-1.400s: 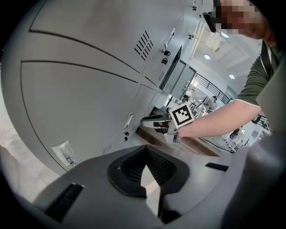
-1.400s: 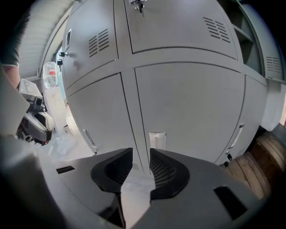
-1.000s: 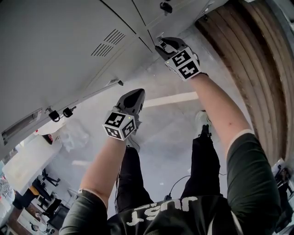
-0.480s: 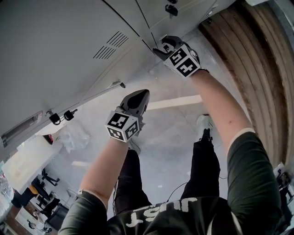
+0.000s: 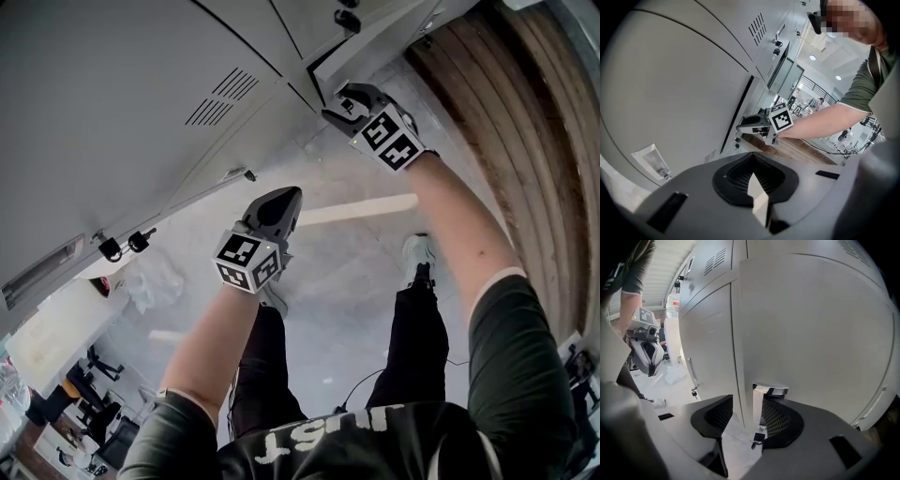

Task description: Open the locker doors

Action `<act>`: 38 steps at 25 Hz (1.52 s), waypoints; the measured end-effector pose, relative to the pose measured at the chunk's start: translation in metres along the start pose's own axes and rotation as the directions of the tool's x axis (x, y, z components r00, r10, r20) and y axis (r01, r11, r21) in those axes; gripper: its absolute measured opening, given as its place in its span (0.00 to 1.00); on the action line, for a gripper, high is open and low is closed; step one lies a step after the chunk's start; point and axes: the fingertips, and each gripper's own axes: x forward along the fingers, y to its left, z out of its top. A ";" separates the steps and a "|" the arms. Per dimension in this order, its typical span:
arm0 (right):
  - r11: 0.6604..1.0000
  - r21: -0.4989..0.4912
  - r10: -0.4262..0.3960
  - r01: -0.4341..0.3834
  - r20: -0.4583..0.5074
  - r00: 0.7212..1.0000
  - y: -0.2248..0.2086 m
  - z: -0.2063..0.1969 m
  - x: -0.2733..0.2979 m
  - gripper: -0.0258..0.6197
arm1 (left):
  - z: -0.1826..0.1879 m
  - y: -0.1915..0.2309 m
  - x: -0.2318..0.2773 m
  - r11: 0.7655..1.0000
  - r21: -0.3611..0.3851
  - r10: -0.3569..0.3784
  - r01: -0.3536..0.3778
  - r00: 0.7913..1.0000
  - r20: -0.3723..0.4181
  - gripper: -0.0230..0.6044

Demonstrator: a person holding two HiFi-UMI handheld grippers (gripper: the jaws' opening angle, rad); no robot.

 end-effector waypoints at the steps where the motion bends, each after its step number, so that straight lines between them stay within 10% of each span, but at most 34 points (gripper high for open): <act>1: 1.000 0.009 -0.011 0.011 0.005 1.000 0.001 -0.002 -0.003 0.37 | 0.001 0.000 0.000 1.000 0.000 -0.001 0.001 1.000 0.000 0.05; 13: 0.923 0.324 -0.243 0.206 0.078 0.967 -0.010 -0.024 -0.035 0.28 | -0.004 -0.010 0.003 1.000 -0.010 -0.019 0.019 1.000 0.000 0.05; 38: 0.813 0.484 -0.394 0.323 0.049 0.918 -0.010 -0.088 -0.121 0.28 | -0.004 -0.028 0.017 0.999 -0.004 -0.038 0.038 0.999 -0.014 0.05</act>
